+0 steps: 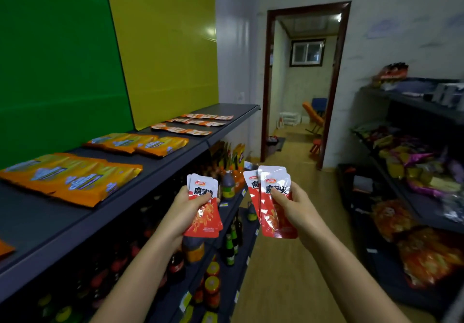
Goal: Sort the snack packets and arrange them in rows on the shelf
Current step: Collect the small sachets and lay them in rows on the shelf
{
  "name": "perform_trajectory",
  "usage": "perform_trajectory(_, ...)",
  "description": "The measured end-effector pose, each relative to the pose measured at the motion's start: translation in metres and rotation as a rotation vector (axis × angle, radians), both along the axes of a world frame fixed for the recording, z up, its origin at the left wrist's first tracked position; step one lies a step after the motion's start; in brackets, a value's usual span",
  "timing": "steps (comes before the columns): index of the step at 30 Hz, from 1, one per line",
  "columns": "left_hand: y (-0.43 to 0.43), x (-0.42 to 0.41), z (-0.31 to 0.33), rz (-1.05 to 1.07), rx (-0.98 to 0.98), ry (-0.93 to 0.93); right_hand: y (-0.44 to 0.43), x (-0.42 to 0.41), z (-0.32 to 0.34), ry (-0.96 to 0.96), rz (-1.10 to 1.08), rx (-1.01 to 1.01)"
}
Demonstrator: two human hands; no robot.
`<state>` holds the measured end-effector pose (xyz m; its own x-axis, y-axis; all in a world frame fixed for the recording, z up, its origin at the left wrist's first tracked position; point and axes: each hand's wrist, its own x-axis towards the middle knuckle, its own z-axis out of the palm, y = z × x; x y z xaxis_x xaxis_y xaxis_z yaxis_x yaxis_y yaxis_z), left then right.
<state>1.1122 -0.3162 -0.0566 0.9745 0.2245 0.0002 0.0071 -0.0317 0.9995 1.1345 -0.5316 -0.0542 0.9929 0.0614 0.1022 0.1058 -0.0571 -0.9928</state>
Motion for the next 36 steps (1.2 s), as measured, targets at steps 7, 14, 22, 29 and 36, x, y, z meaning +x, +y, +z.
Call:
perform_trajectory(7,-0.011,0.142,0.000,-0.040,-0.022,-0.018,0.000,0.123,0.007,-0.015,0.015,-0.016)
perform_trajectory(14,-0.036,0.251,0.000,-0.031,-0.014,-0.036,-0.012,0.235,0.005,0.029,0.004,0.060)
perform_trajectory(22,-0.085,0.365,-0.001,0.024,-0.024,-0.056,-0.033,0.369,-0.007,-0.009,0.057,0.022)
perform_trajectory(29,-0.139,0.468,0.012,0.176,-0.115,-0.109,-0.051,0.499,0.004,-0.063,0.200,-0.011)
perform_trajectory(36,-0.133,0.551,0.030,0.337,-0.276,-0.179,-0.024,0.588,0.020,-0.099,0.469,0.006)
